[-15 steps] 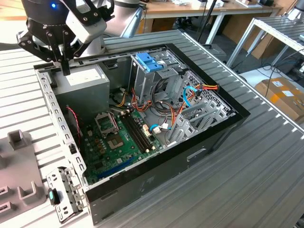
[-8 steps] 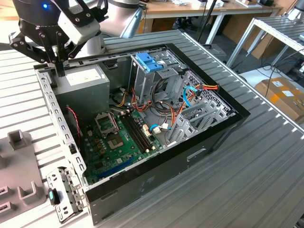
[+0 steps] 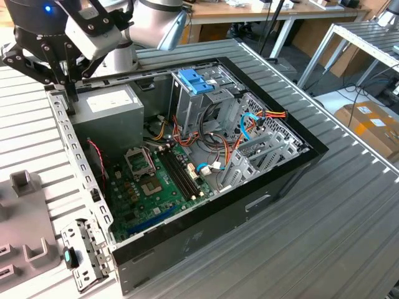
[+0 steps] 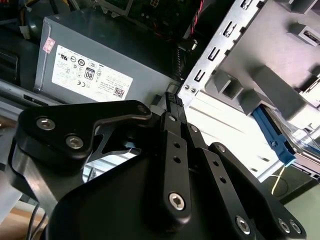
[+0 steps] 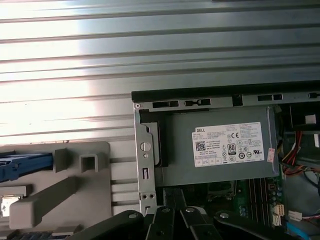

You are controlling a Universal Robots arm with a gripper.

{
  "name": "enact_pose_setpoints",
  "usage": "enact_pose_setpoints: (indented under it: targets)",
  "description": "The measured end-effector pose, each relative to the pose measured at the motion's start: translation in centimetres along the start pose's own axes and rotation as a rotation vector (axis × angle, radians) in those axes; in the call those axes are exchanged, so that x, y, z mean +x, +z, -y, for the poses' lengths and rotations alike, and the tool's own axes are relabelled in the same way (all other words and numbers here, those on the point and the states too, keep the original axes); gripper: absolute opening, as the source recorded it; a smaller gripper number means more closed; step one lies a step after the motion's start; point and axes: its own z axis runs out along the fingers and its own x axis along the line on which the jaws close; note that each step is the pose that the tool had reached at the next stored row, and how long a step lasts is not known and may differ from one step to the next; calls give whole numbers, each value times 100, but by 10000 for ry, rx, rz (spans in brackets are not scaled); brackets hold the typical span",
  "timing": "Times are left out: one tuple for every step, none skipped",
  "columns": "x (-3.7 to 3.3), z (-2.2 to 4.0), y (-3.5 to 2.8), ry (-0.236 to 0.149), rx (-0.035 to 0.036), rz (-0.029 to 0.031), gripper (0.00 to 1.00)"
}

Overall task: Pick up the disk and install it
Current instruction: 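Reach for the disk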

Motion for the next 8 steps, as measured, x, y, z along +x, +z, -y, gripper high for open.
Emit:
enact_pose_setpoints:
  targets:
    - [26,2,0,0,0,0,11]
    - [40,3,0,-1,0,0,11]
    - [51,4,1,0,0,1,11]
    - [75,5,0,0,0,0,11]
    - [107,8,1,0,0,0,11]
    - [138,10,1,0,0,0,11]
    - [151,11,1,1,0,1,11]
    - [163,12,1,0,0,0,11]
